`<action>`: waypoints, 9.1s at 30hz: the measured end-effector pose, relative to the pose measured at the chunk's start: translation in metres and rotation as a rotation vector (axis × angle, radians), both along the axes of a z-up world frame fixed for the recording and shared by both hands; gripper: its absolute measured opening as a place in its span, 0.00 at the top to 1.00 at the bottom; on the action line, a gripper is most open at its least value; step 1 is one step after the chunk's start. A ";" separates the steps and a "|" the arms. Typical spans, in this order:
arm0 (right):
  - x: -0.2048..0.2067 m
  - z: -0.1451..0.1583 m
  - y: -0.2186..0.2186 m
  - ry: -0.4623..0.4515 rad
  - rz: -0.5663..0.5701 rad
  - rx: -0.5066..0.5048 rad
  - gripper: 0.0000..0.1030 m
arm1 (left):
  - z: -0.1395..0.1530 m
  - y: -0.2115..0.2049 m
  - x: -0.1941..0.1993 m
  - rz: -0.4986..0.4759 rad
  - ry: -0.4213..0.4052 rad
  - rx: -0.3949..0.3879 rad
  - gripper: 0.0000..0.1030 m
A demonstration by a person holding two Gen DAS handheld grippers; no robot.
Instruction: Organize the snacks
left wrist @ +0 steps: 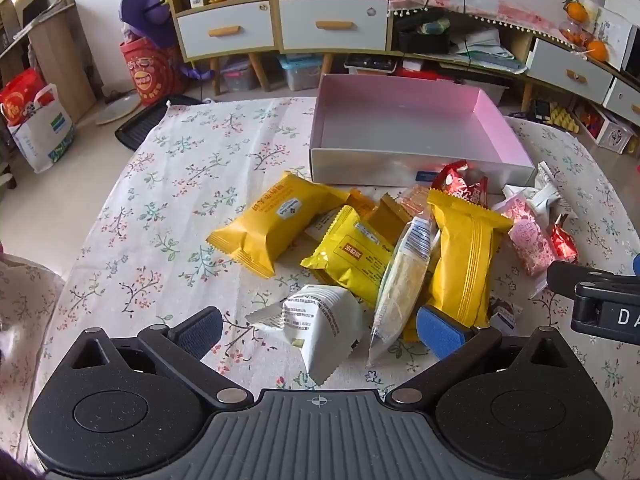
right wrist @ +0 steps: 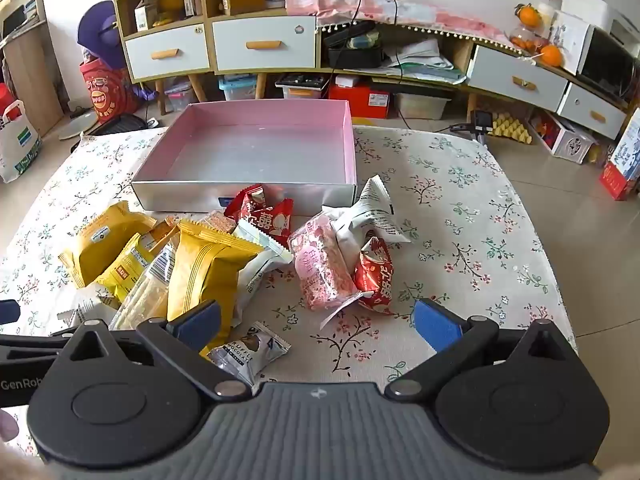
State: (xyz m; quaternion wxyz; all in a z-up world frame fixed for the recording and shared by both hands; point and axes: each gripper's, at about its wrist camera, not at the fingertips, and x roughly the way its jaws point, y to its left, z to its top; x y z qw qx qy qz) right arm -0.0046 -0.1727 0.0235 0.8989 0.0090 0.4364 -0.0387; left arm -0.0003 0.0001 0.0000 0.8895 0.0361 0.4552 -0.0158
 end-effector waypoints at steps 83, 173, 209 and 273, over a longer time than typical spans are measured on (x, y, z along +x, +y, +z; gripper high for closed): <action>0.026 -0.014 -0.024 0.128 -0.042 0.252 0.09 | -0.009 0.027 0.025 -0.096 0.126 -0.071 0.00; 0.140 0.000 -0.053 -0.106 -0.024 0.404 0.69 | 0.001 0.009 0.178 -0.117 -0.153 -0.368 0.80; 0.160 -0.011 -0.056 -0.022 -0.047 0.361 0.27 | 0.000 0.000 0.187 -0.149 -0.209 -0.237 0.28; -0.002 -0.043 0.031 -0.020 0.398 0.316 0.46 | -0.055 0.062 0.010 -0.359 -0.061 -0.240 0.52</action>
